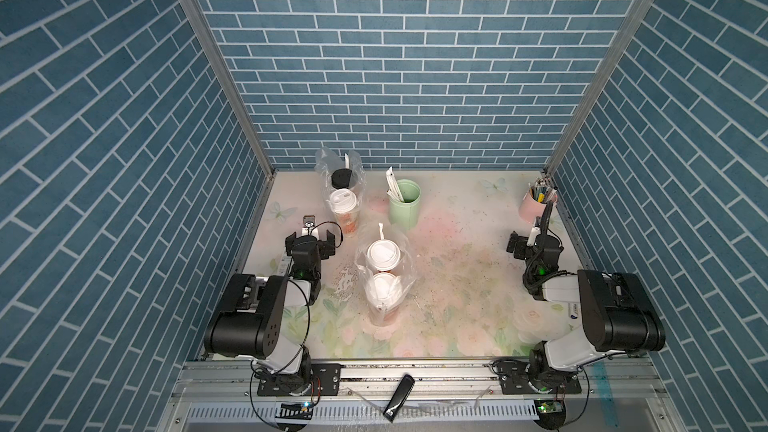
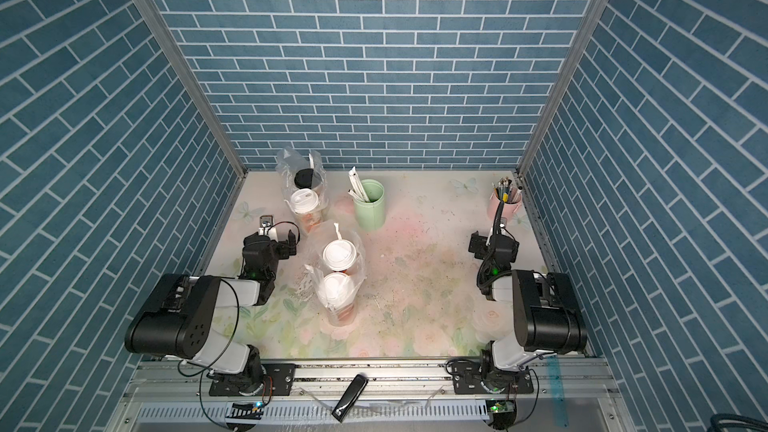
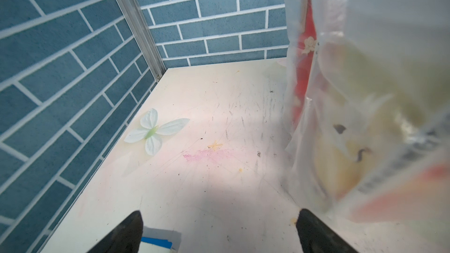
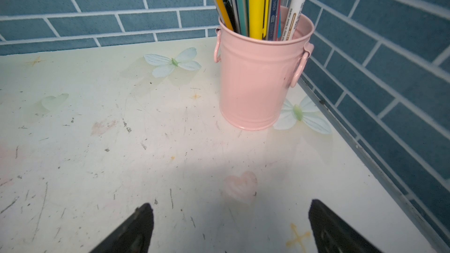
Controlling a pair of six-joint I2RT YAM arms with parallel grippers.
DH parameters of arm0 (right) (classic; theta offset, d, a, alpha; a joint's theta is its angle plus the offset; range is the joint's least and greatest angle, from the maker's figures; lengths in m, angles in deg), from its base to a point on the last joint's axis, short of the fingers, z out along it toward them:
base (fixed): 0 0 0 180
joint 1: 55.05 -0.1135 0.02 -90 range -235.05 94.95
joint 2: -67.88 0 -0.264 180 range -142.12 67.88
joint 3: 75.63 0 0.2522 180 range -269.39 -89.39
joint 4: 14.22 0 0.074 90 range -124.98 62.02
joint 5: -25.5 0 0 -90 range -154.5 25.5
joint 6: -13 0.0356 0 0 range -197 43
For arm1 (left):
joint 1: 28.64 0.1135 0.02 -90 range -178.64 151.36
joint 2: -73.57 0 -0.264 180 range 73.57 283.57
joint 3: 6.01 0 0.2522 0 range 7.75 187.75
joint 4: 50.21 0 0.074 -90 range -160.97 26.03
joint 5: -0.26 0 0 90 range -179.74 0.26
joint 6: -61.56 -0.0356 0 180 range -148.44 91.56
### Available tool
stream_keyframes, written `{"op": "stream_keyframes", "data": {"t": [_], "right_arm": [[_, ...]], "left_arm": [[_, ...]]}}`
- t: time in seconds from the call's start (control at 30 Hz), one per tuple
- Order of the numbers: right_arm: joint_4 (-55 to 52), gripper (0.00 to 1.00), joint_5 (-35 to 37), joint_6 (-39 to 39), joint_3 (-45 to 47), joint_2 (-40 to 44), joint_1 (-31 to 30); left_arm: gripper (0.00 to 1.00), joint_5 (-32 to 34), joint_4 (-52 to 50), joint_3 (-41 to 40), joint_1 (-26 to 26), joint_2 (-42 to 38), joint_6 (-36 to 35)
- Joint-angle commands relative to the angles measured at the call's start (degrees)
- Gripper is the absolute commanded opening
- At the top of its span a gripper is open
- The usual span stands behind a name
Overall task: Pack milk tea into plastic carrier bags
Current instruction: Reset both arms
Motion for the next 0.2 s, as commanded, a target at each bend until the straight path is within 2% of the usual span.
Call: {"op": "stream_keyframes", "data": {"t": [0.0,0.17], "right_arm": [[1.3,0.99,-0.47,-0.87,0.08,-0.12,0.24],[1.28,0.99,-0.47,-0.87,0.09,-0.04,0.24]], "left_arm": [[0.99,-1.31,-0.73,0.67,0.76,-0.03,0.19],[0.99,-1.28,-0.55,0.53,0.76,0.02,0.1]]}}
